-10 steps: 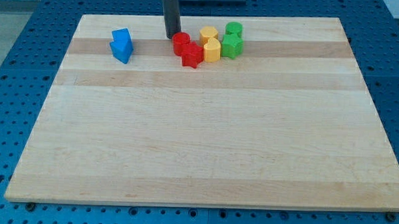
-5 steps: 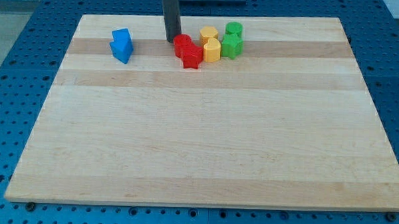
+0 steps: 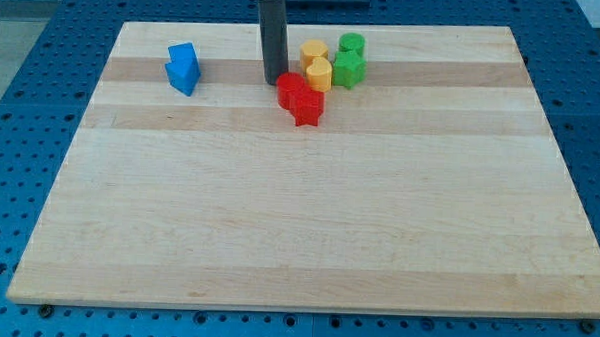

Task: Move the red circle and red star towards center

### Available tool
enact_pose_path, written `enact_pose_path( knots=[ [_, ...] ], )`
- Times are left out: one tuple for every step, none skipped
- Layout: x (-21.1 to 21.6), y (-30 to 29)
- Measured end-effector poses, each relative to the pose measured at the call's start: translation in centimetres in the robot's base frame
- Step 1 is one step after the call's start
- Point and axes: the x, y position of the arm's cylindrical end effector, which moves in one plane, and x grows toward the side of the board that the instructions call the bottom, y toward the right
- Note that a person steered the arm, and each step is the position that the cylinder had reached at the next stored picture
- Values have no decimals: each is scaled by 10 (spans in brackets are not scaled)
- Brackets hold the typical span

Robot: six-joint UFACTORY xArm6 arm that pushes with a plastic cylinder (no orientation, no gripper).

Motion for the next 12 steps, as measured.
enact_pose_path(
  knots=[
    [10, 6],
    [21, 8],
    [31, 13],
    [38, 17],
    [44, 23],
    [48, 32],
    [55, 41],
    [64, 50],
    [74, 62],
    [82, 75],
    [93, 86],
    [99, 95]
  ],
)
